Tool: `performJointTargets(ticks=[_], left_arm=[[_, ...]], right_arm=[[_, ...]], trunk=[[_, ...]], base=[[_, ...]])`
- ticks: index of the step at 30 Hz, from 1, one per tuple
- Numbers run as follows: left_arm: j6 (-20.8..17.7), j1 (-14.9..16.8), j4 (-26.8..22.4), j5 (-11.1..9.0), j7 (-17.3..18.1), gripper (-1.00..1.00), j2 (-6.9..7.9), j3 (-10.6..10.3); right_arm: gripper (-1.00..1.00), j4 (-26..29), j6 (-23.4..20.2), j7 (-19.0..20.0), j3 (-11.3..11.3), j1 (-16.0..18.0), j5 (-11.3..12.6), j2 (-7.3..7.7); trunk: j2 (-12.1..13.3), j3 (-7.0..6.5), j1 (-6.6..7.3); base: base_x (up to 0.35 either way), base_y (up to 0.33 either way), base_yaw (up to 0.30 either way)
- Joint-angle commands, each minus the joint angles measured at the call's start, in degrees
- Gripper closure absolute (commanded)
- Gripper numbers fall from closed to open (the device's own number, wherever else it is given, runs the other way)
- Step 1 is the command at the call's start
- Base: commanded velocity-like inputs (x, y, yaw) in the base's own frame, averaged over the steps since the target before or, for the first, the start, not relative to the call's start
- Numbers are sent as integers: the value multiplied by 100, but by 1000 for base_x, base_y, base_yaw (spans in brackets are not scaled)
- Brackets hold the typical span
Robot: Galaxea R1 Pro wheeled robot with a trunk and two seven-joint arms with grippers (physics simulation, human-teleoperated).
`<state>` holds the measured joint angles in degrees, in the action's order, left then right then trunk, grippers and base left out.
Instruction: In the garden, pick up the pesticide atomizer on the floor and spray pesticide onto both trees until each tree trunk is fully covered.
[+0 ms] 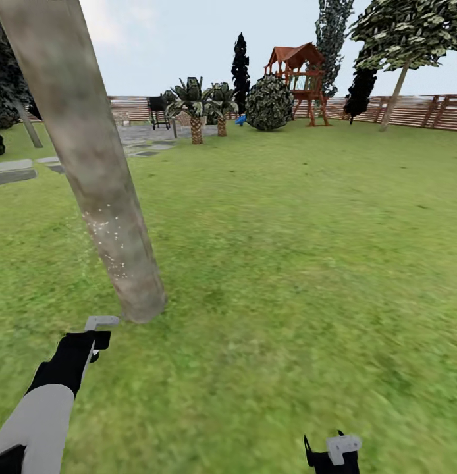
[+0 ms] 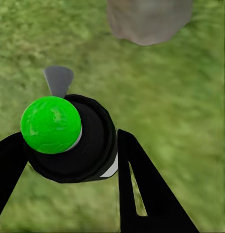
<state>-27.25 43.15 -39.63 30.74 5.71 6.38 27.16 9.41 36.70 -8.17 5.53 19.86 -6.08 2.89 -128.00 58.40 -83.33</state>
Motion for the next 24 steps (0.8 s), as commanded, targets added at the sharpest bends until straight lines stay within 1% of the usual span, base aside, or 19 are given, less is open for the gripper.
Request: performJointTargets(ticks=[1,7,24], left_arm=[[3,1,-1,16,0,100,-12,0],[9,1,-1,17,0,100,-31,0],[10,1,-11,37,-18,100,-16,16]], right_arm=[[-100,0,1,0,0,0,1,0],[-100,-1,4,0,0,0,-6,9],[-100,-1,4,0,0,0,-3,10]], trunk=[[0,0,0],[0,0,0],[0,0,0]], base=[[160,-260,52],[170,-249,10],[174,-244,3]])
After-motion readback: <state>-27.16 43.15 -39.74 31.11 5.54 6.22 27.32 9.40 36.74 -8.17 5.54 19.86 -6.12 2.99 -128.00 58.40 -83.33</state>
